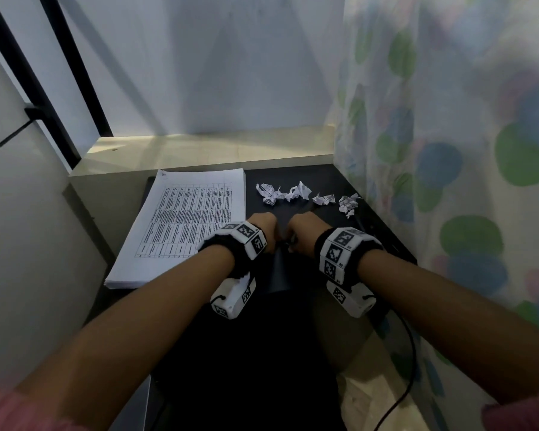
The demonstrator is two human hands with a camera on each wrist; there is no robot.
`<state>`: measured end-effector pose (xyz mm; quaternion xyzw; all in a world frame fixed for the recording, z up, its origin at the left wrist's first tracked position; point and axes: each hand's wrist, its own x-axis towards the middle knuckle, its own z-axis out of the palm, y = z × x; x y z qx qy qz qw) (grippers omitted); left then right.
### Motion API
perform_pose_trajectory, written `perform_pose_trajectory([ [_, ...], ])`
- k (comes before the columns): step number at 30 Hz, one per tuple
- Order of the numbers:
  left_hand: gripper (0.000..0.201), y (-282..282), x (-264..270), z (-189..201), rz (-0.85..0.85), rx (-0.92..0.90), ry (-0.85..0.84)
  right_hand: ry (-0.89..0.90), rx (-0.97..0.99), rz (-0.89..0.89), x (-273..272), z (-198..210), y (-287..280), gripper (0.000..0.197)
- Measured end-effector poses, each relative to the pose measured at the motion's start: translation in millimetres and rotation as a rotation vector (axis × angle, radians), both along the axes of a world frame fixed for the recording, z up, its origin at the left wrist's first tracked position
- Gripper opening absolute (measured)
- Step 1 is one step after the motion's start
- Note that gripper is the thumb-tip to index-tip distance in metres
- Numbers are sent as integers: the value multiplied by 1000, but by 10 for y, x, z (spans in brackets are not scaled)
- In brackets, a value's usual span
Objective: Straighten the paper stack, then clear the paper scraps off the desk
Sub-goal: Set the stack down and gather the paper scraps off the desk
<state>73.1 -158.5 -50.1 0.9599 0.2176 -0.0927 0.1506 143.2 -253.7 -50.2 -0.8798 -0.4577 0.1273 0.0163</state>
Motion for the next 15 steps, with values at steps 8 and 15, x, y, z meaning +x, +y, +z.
perform_pose_trajectory([
  [8, 48, 57, -73, -61, 11, -50, -84, -41, 1, -21, -51, -61, 24, 29],
  [15, 43, 64, -108, -42, 15, -38, -102, -19, -5, -46, -68, 12, 44, 27],
])
